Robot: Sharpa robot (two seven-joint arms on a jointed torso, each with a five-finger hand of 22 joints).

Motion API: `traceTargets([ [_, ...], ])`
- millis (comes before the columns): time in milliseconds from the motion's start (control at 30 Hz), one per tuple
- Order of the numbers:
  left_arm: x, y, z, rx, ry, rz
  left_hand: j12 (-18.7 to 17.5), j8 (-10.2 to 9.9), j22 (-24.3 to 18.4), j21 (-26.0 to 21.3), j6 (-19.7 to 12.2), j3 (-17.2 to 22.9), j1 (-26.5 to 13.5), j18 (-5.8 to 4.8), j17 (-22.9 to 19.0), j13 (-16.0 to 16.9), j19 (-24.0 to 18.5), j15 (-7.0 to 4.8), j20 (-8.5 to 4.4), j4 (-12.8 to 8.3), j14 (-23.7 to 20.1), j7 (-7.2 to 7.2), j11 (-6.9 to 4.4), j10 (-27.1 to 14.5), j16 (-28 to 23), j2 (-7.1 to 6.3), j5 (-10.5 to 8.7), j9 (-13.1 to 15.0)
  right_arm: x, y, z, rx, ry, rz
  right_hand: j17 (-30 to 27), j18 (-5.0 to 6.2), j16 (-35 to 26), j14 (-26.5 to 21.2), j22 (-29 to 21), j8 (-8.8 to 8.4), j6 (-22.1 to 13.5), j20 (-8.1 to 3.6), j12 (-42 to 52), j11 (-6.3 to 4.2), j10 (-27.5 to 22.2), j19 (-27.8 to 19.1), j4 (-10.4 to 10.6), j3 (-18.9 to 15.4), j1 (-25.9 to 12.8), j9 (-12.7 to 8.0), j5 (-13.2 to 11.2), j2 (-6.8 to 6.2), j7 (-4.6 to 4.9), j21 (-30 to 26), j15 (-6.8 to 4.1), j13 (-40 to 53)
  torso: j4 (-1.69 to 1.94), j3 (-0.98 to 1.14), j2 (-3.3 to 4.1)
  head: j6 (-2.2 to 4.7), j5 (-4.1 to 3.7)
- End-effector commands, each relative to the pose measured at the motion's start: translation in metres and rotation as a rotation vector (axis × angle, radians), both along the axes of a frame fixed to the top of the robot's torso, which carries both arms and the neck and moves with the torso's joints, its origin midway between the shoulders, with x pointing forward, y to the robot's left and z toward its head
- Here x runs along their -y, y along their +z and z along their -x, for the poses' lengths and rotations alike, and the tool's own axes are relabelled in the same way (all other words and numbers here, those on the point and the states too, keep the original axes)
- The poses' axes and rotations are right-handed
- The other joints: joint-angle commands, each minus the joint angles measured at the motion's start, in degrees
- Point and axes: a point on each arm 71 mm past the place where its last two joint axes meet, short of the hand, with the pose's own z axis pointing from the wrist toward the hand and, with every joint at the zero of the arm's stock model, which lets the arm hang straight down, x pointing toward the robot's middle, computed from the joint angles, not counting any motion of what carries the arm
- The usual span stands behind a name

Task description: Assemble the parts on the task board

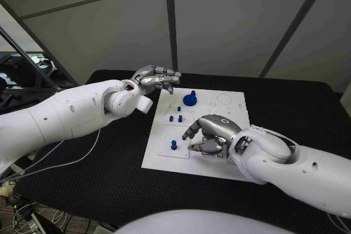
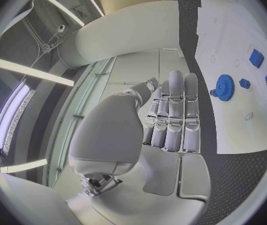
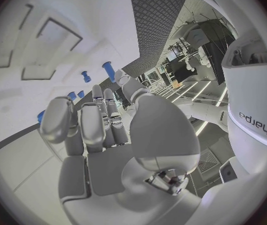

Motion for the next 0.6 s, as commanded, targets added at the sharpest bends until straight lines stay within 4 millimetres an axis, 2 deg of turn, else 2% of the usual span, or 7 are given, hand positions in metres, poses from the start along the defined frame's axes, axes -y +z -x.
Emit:
traceTargets([
  [33, -0.001, 0.001, 0.0, 0.002, -0.005, 0.001, -0.22, -0.22, -0.09, -0.08, -0.16, -0.26, -0.62, -0.27, -0.07, 0.08, 0.06, 0.24, 0.28, -0.12, -0.09, 0.05, -0.1, -0.42, -0.24, 0.11, -0.18, 0.08, 0.025, 0.013, -0.007, -0.075, -0.14, -0.127, 2.37, -1.01, 1.75, 1.4, 5.02, 0.41, 1.02, -0.49, 3.69, -1.36, 6.41, 2.36, 0.78, -0.6, -1.09, 0.14, -0.37, 0.27, -0.77, 4.23, -1.3, 1.45, -0.27, -0.04, -0.1, 0.84, -1.57],
  [133, -0.003, 0.0, 0.001, 0.002, -0.001, -0.001, -0.22, -0.22, -0.09, -0.08, -0.16, -0.26, -0.62, -0.27, -0.07, 0.08, 0.06, 0.24, 0.28, -0.12, -0.09, 0.05, -0.1, -0.42, -0.24, 0.11, -0.18, 0.08, 0.058, 0.017, -0.012, -0.127, -0.259, -0.155, 5.21, -2.92, 3.76, 2.2, 13.57, 0.71, 2.16, -2.25, 9.9, -3.66, 14.66, 5.89, 1.3, -1.54, -1.05, 0.5, -0.53, -0.19, -2.44, 11.17, -3.24, 5.05, -0.59, -0.06, -0.22, 1.95, -2.92],
  [267, -0.005, 0.0, 0.001, 0.003, 0.004, -0.003, -0.22, -0.22, -0.09, -0.08, -0.16, -0.26, -0.62, -0.27, -0.07, 0.08, 0.06, 0.24, 0.28, -0.12, -0.09, 0.05, -0.1, -0.42, -0.24, 0.11, -0.18, 0.08, 0.095, 0.019, -0.014, -0.184, -0.394, -0.154, 5.02, -3.35, 3.89, 2.25, 15.52, 1.27, 4.2, -3.75, 17.4, -4.89, 15.77, 6.63, 4.88, -4.07, -3.67, 1.76, -0.43, -0.73, -3.91, 12.77, -4.63, 11.82, -1.08, -0.11, -0.41, 2.58, -4.24],
  [333, -0.005, -0.001, 0.001, 0.004, 0.006, -0.003, -0.22, -0.23, -0.12, -0.13, -0.16, -0.26, -0.61, -0.27, -0.07, 0.1, 0.07, 0.24, 0.29, -0.13, -0.08, 0.04, -0.11, -0.44, -0.28, 0.12, -0.18, 0.09, 0.108, 0.019, -0.014, -0.193, -0.435, -0.138, 5.69, -3.52, 4.4, 2.38, 16.27, 1.91, 5.73, -4.2, 29.82, -5.44, 16.42, 6.85, 7.24, -5.41, -4.81, 3.0, -0.38, -0.94, -4.31, 13.35, -4.86, 25.03, -1.36, -0.15, -0.49, 2.7, -5.11],
  [400, -0.005, -0.001, 0.001, 0.005, 0.006, -0.003, -0.2, -0.24, -0.17, -0.21, -0.14, -0.34, -0.79, -0.27, -0.08, 0.14, 0.09, 0.27, 0.32, 0.0, -0.04, 0.05, -0.09, -0.43, -0.34, 0.14, -0.28, 0.12, 0.118, 0.019, -0.013, -0.18, -0.463, -0.105, 7.51, -3.68, 5.64, 2.7, 16.96, 2.89, 7.4, -4.67, 48.32, -6.55, 17.98, 7.04, 10.07, -6.54, -4.79, 5.32, 1.7, -1.48, -5.57, 13.87, -5.81, 44.84, -1.59, -0.19, -0.5, 2.64, -5.76],
  [433, -0.005, -0.001, 0.001, 0.005, 0.005, -0.003, -0.2, -0.25, -0.19, -0.24, -0.13, -0.38, -0.87, -0.28, -0.08, 0.15, 0.1, 0.28, 0.33, 0.06, -0.02, 0.05, -0.09, -0.44, -0.36, 0.14, -0.35, 0.13, 0.12, 0.019, -0.012, -0.175, -0.467, -0.097, 8.12, -3.76, 6.05, 2.76, 17.17, 3.14, 7.78, -4.69, 52.48, -6.94, 17.44, 7.1, 11.28, -6.67, -4.47, 6.29, 1.5, -1.2, -5.23, 14.02, -5.91, 49.52, -1.62, -0.2, -0.5, 2.62, -5.88],
  [600, -0.003, -0.001, 0.001, 0.005, 0.0, -0.001, -0.2, -0.26, -0.22, -0.28, -0.13, -0.4, -0.92, -0.28, -0.08, 0.17, 0.11, 0.28, 0.34, 0.09, 0.0, 0.05, -0.09, -0.45, -0.38, 0.14, -0.41, 0.14, 0.134, 0.019, -0.01, -0.148, -0.519, -0.017, 11.78, -4.08, 8.38, 3.35, 18.81, 3.28, 7.73, -5.16, 63.7, -6.61, 18.1, 7.7, 17.06, -8.73, -5.26, 9.78, 1.41, -3.06, -5.5, 15.25, -5.59, 62.48, -1.95, -0.18, -0.55, 2.19, -7.2],
])
